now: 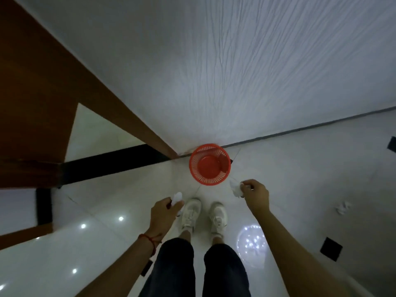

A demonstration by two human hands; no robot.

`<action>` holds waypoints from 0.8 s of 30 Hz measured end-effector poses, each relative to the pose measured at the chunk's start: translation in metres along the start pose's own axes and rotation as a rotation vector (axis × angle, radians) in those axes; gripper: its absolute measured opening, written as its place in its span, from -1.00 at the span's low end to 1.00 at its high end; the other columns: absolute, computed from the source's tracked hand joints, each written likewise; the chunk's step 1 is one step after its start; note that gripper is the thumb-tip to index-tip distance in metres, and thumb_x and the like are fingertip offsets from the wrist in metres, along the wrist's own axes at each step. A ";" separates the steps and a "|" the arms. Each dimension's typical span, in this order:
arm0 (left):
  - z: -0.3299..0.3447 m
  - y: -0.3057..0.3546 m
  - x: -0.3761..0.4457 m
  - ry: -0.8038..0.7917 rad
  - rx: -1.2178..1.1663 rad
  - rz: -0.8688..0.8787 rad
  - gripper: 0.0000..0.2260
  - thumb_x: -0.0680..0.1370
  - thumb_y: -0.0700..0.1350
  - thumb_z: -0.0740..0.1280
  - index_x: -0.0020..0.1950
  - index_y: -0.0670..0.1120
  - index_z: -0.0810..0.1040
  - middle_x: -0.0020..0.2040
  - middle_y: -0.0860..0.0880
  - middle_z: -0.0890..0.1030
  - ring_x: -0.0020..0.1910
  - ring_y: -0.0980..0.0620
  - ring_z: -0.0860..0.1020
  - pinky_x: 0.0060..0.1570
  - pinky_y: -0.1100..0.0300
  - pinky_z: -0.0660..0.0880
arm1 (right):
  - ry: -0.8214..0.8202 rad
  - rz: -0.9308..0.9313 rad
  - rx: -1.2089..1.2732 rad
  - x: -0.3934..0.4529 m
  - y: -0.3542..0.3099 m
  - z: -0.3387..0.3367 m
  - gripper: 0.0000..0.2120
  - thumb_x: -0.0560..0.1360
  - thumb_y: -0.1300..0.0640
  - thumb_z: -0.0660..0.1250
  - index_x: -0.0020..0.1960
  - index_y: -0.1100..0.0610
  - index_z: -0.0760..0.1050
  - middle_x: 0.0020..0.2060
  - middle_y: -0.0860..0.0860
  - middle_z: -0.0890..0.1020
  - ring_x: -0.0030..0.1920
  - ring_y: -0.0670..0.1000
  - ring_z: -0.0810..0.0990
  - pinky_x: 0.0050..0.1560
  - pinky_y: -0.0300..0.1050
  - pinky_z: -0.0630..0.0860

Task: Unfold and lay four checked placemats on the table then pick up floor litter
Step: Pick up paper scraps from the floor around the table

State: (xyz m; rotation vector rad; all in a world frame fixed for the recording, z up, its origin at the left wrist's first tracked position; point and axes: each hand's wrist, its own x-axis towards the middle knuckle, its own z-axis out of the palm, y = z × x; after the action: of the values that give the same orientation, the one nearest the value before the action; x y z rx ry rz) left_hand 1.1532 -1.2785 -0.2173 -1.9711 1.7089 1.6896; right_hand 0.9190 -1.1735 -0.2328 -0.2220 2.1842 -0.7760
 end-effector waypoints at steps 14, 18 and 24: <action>0.096 0.011 0.208 -0.176 0.000 -0.175 -0.80 0.52 -0.03 0.30 -0.06 -0.17 0.51 -0.09 -0.16 0.55 -0.34 0.02 0.55 -0.37 0.23 0.50 | 0.011 0.181 0.253 0.137 0.030 0.130 -0.67 0.53 0.03 0.24 0.19 0.21 0.49 0.06 0.18 0.63 0.03 0.18 0.62 0.08 0.13 0.58; 0.111 0.028 0.208 -0.201 0.010 -0.179 -0.63 0.55 0.03 0.23 0.28 -0.16 0.40 0.03 -0.11 0.49 -0.03 -0.12 0.52 -0.25 0.13 0.50 | 0.007 0.269 0.196 0.139 0.042 0.128 -0.59 0.54 -0.03 0.21 0.25 0.22 0.44 0.12 0.19 0.61 0.08 0.19 0.61 0.13 0.14 0.55; 0.081 0.043 0.164 -0.222 0.389 -0.029 -0.69 0.56 -0.02 0.21 0.19 -0.20 0.49 0.05 -0.11 0.55 0.11 -0.12 0.51 0.02 0.16 0.41 | 0.000 0.398 0.221 0.094 0.065 0.087 -0.60 0.52 -0.02 0.24 0.25 0.19 0.45 0.18 0.14 0.59 0.13 0.14 0.60 0.22 0.12 0.50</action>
State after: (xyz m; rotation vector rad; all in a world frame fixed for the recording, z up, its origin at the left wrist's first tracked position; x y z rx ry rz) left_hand 1.0361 -1.3567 -0.3411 -1.5686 1.7541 1.3738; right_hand 0.9254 -1.1983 -0.3737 0.3162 2.0309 -0.7757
